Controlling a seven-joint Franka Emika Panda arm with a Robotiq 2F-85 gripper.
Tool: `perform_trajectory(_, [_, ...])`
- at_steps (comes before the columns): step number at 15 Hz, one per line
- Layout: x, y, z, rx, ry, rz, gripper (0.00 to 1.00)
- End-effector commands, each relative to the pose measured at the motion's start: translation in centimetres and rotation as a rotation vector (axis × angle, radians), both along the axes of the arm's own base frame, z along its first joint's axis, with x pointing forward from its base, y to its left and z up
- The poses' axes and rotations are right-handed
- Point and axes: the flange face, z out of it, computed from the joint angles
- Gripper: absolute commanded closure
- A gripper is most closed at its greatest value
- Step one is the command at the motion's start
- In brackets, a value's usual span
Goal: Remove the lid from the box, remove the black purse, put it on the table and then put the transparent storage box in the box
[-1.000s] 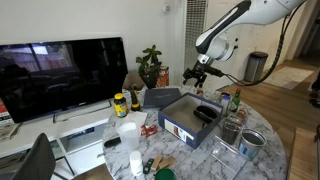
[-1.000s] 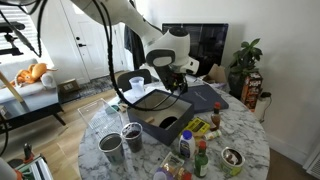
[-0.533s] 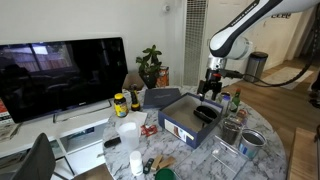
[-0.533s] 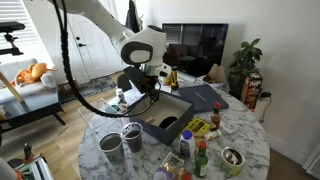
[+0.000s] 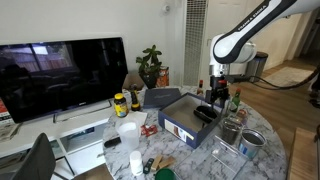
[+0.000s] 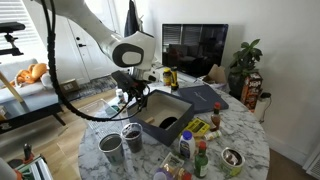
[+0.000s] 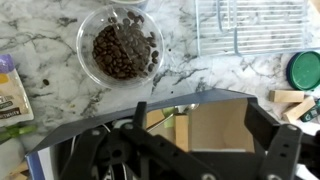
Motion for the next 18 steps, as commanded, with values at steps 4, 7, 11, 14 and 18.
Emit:
perform_trajectory(4, [5.0, 0.0, -3.7, -0.007, -0.083, 0.094, 0.0])
perform_trajectory(7, [7.8, -1.4, -5.7, -0.039, -0.119, 0.088, 0.0])
perform_trajectory(11, [10.5, -3.6, -8.0, -0.088, -0.15, 0.08, 0.0])
perform_trajectory(14, [11.5, -4.8, -9.5, -0.094, -0.146, 0.068, 0.07])
perform_trajectory(18, [12.0, -5.5, -11.8, -0.09, -0.124, 0.058, 0.47])
